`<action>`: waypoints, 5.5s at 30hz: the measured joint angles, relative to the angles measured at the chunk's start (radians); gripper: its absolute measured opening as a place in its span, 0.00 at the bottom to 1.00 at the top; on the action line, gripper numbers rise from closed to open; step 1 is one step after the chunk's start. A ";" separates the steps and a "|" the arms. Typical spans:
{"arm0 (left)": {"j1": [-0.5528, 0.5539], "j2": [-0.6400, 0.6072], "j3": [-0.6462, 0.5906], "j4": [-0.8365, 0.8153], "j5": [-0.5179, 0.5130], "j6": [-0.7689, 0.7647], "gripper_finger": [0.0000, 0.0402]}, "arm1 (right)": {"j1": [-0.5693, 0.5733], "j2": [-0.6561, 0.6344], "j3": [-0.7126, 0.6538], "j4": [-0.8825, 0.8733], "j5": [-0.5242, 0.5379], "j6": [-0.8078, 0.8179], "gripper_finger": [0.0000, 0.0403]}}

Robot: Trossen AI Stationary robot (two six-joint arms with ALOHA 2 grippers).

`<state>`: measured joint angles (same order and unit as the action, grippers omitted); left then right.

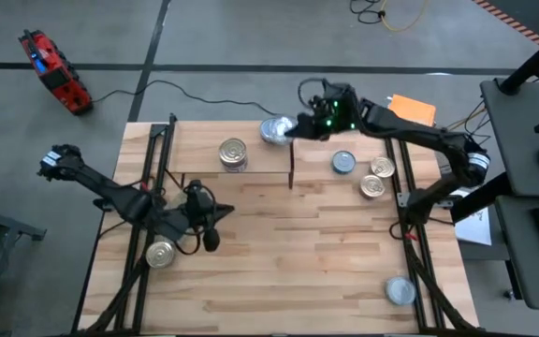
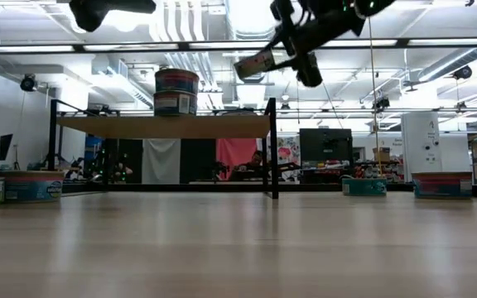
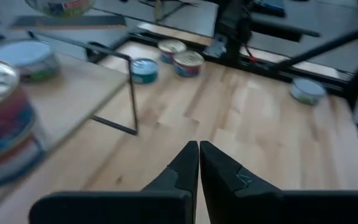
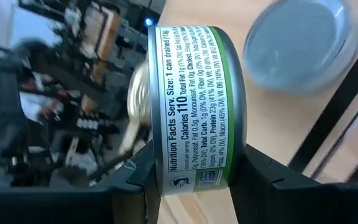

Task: Stack canned seafood by type on shelf
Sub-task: Stack the green tuna can on top of the green tuna can on the shelf, then move the blue and pink tuna can to the center of the table

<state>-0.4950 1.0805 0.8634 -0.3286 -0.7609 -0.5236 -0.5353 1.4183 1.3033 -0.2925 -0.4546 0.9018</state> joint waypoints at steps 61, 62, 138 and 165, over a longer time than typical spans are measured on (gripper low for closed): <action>0.008 -0.002 0.071 -0.112 -0.175 -0.035 0.00 | -0.102 0.256 0.166 -0.029 -0.035 0.085 0.53; 0.008 -0.002 0.071 -0.115 -0.176 -0.035 0.00 | -0.102 0.256 0.166 -0.030 -0.035 0.085 0.53; 0.008 -0.002 0.070 -0.114 -0.201 -0.093 0.00 | -0.070 0.268 0.182 0.016 0.092 -0.014 0.86; 0.008 -0.002 0.070 -0.115 -0.202 -0.092 0.00 | -0.056 0.252 0.230 -0.078 0.263 -0.345 0.80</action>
<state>-0.4866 1.0782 0.9337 -0.4435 -0.9625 -0.6159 -0.5912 1.6707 1.5335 -0.3706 -0.1914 0.5572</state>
